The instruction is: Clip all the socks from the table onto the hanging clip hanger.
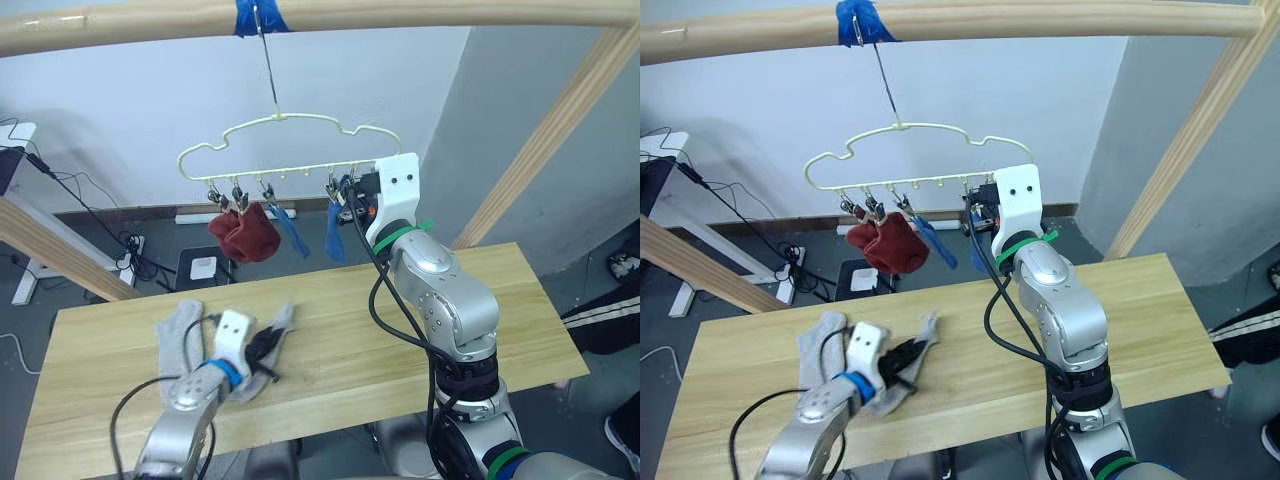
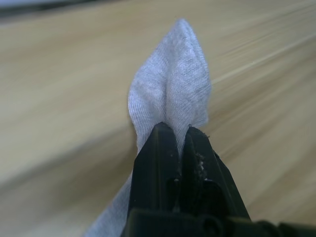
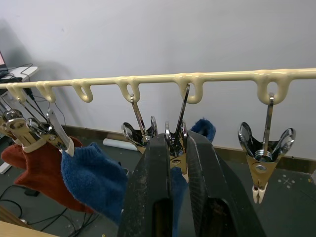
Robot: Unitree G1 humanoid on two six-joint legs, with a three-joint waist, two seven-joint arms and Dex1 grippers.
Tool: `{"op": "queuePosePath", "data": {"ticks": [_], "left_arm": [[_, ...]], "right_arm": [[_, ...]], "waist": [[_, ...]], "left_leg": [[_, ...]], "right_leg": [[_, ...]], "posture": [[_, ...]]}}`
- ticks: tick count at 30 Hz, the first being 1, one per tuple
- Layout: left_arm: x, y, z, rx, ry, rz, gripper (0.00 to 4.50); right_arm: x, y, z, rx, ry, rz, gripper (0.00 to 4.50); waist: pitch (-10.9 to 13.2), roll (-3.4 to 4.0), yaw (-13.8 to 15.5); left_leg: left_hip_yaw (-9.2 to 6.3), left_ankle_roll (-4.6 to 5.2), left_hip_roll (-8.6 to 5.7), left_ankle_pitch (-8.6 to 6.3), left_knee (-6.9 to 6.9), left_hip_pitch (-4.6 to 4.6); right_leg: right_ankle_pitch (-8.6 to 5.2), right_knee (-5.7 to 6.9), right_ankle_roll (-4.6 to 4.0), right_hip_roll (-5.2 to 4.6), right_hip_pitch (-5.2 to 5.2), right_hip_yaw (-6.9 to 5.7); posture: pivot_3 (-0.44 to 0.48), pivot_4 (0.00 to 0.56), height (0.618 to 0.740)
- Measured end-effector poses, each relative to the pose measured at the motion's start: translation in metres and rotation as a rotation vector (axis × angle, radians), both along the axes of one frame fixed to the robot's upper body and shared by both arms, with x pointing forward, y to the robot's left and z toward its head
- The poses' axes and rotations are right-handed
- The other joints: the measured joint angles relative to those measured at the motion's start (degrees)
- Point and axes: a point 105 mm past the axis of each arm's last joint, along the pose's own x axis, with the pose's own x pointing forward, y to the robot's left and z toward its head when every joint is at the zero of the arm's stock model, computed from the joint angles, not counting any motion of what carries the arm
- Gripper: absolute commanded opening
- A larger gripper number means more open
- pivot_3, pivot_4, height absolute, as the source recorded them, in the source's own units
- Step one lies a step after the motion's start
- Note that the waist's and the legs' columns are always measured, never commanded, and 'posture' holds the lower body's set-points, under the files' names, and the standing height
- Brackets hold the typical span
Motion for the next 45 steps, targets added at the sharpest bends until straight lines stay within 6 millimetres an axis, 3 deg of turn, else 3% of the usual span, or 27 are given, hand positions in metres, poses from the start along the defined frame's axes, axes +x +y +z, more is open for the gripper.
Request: {"op": "queuePosePath", "data": {"ticks": [5,11,18,25,31,45], "left_arm": [[0.024,-0.036,0.047,-0.025,-0.222,-0.195,0.00],[0.049,-0.082,0.092,-0.157,-0.384,-0.221,0.00],[0.060,-0.085,0.081,-0.181,-0.380,-0.114,0.00],[0.065,-0.076,0.085,-0.198,-0.402,-0.035,0.00],[0.070,-0.080,0.095,-0.205,-0.431,-0.045,0.00],[0.073,-0.085,0.089,-0.188,-0.396,-0.060,0.00]], "right_arm": [[0.000,-0.002,0.001,-0.003,-0.004,-0.006,0.11],[0.000,-0.004,0.002,-0.007,-0.008,-0.010,0.11],[0.000,-0.007,0.002,-0.011,-0.008,-0.018,0.11],[0.000,-0.007,0.001,-0.013,-0.003,-0.018,0.11],[0.000,-0.006,0.000,-0.013,-0.001,-0.016,0.11],[0.000,-0.005,0.000,-0.009,0.004,-0.013,0.11]], "waist": [[-0.03,0.00,-0.28],[-0.05,-0.01,-0.94],[-0.05,0.00,-1.68],[-0.05,-0.01,-1.68],[-0.05,-0.01,-1.67],[-0.05,-0.01,-1.71]], "left_leg": [[0.02,0.01,-0.04,-0.01,-0.02,0.01],[0.00,0.02,-0.07,-0.01,-0.03,-0.02],[-0.02,0.02,-0.09,-0.01,-0.02,-0.01],[-0.02,0.02,-0.10,-0.01,-0.02,-0.01],[-0.01,0.02,-0.11,-0.01,-0.02,-0.02],[-0.02,0.02,-0.12,-0.01,-0.02,-0.02]], "right_leg": [[0.00,0.01,0.00,0.04,-0.01,0.00],[0.01,0.00,0.03,0.02,0.00,0.00],[0.01,0.03,0.03,0.05,0.00,0.00],[0.01,0.02,0.04,0.05,0.00,0.00],[0.01,0.02,0.04,0.05,0.00,0.00],[0.01,0.01,0.04,0.06,0.00,0.00]], "posture": [[-0.283,0.198,0.714],[-0.292,0.199,0.714],[-0.300,0.197,0.714],[-0.301,0.199,0.714],[-0.301,0.200,0.714],[-0.299,0.199,0.714]]}}
